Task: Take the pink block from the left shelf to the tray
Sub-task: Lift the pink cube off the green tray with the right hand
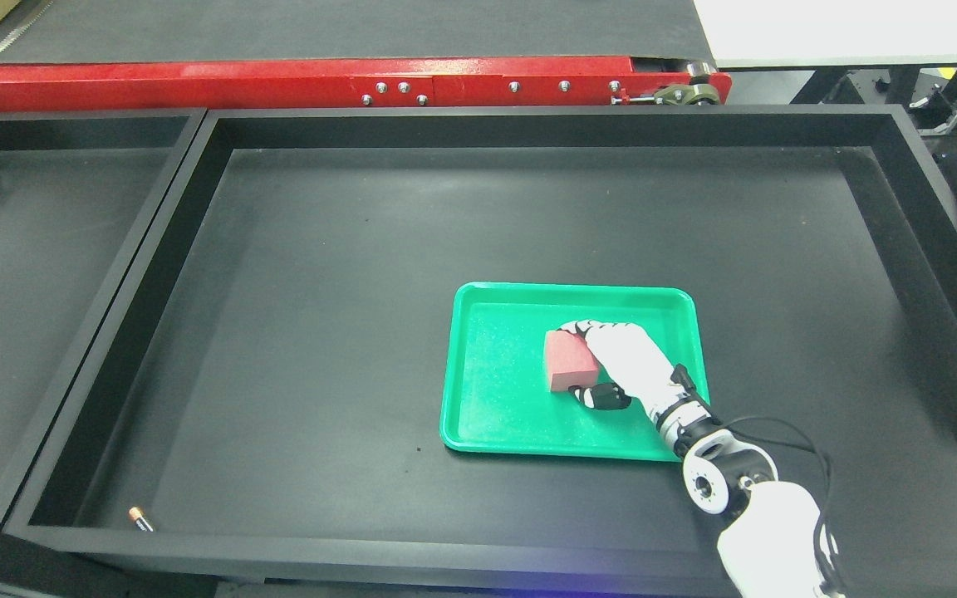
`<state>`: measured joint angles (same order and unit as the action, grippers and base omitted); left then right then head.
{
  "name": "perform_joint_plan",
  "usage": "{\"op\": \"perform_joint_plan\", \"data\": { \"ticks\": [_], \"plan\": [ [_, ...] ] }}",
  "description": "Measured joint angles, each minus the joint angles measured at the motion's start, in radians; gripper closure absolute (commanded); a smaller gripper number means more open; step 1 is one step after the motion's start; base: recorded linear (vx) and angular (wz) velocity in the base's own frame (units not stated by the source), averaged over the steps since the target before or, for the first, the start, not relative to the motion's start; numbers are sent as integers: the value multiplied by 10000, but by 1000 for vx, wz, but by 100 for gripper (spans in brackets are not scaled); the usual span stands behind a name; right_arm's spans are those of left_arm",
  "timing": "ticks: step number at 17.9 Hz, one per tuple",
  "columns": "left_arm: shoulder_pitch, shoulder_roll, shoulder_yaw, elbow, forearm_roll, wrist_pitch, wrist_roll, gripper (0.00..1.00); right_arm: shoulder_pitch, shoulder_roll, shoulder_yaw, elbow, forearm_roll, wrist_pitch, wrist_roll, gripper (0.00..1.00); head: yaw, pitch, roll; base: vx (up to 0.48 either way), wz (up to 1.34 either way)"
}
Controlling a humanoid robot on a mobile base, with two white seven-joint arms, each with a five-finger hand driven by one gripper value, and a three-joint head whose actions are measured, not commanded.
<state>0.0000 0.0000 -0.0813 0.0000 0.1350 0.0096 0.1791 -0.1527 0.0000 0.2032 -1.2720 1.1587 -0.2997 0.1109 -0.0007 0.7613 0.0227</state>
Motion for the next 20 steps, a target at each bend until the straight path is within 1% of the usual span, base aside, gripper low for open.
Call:
{"op": "perform_joint_plan", "data": {
  "ticks": [5,8,14,20],
  "plan": [
    [0,0,0,0,0,0,0,0,-3,0,-33,19,11,-247,-741,98,0,0,0,0,0],
    [1,0,0,0,0,0,0,0,-4,0,-120,-35,-6,-580,-1078,97,0,0,0,0,0],
    [0,0,0,0,0,0,0,0,380,0,-509,-568,-109,-1602,-2758,97,0,0,0,0,0],
    [-1,0,0,0,0,0,0,0,1166,-124,-923,-1493,-271,-1780,-4562,97,0,0,0,-39,33]
  ]
}}
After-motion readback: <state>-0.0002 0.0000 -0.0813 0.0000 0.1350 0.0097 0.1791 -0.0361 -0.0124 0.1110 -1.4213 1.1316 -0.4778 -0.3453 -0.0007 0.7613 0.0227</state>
